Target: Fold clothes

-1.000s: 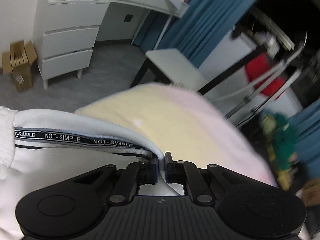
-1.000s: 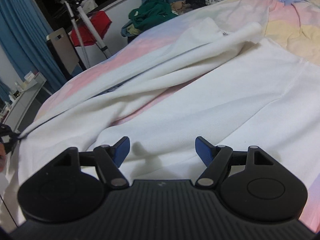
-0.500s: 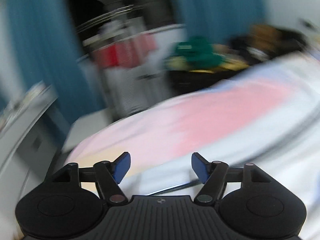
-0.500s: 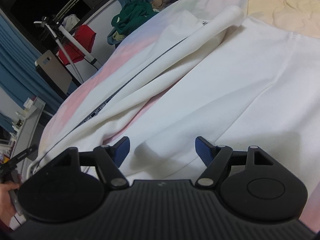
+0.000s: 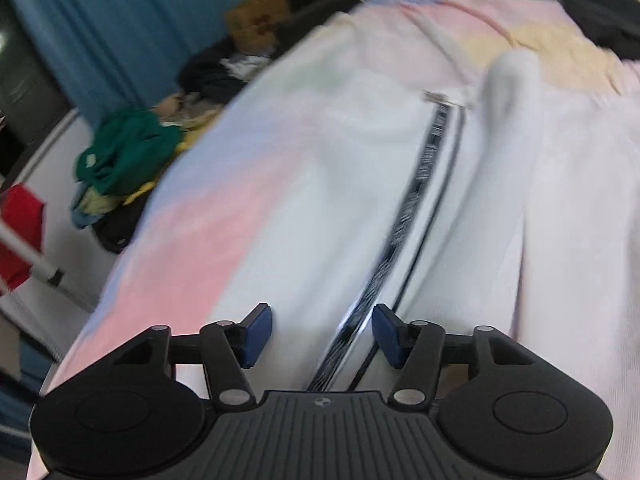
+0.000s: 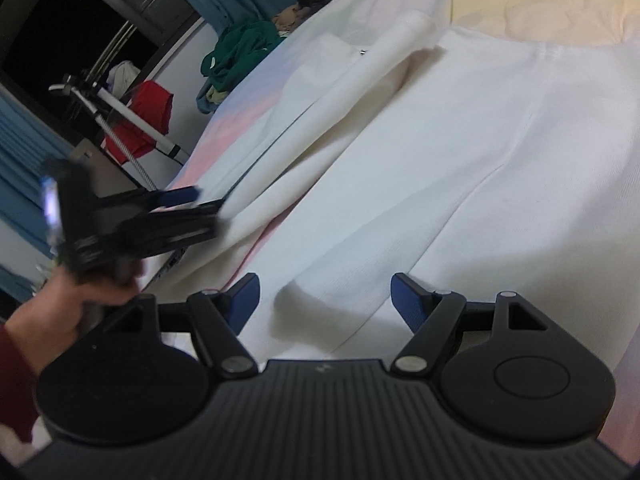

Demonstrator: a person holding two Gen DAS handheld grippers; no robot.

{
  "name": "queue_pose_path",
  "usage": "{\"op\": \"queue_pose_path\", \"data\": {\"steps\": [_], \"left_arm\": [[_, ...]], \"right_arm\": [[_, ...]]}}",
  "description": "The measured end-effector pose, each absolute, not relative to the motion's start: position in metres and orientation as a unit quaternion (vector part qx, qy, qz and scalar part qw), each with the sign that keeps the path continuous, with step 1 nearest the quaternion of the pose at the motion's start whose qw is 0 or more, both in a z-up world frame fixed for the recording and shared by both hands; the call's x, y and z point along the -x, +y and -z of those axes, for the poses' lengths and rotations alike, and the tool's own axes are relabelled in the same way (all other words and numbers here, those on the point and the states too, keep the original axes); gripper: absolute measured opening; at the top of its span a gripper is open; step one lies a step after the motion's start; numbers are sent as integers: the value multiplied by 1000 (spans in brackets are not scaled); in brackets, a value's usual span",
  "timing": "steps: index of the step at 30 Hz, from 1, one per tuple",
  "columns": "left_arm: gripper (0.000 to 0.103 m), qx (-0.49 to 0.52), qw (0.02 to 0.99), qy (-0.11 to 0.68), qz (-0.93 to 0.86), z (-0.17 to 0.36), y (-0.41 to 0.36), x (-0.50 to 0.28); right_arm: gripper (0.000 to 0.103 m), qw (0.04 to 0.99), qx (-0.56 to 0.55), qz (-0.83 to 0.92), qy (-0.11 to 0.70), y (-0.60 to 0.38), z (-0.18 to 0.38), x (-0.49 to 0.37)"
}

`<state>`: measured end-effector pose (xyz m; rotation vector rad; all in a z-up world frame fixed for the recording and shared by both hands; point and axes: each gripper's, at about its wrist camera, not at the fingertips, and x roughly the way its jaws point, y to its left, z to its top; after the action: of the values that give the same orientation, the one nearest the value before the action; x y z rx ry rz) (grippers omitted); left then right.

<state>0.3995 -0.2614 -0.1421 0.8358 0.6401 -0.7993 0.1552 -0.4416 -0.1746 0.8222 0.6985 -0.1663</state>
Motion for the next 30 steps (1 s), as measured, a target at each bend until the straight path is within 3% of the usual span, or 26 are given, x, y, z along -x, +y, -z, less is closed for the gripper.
{"op": "queue_pose_path", "data": {"steps": [2,3,6,15,19,22,23,25,28,30], "left_arm": [[36,-384,786,303,379,146,-269,-403],[23,-376,787,309,379,145,-270,-406],[10,-350,792,321,383,137,-266,-414],[9,-207,872,323,306,83,-231,-498],[22,-219,883,338,242,111,-245,-519],[25,-231,885,323,242,118,-243,-501],[30,-229,887,316,245,116,-238,-490],[56,-215,896,304,242,108,-223,-463],[71,-181,913,285,229,94,-181,-401],[73,-158,922,283,210,88,-148,-355]], "right_arm": [[75,850,-403,78,331,-445,178,-155],[75,848,-408,77,330,-445,179,-154],[74,845,-417,74,327,-447,181,-151],[75,852,-406,76,322,-446,184,-154],[76,859,-393,78,319,-444,186,-157],[76,867,-380,79,313,-444,187,-160],[76,868,-379,79,310,-445,187,-160],[76,871,-378,79,304,-446,186,-161],[76,872,-379,81,299,-449,183,-163],[76,873,-381,79,293,-450,180,-162]]}}
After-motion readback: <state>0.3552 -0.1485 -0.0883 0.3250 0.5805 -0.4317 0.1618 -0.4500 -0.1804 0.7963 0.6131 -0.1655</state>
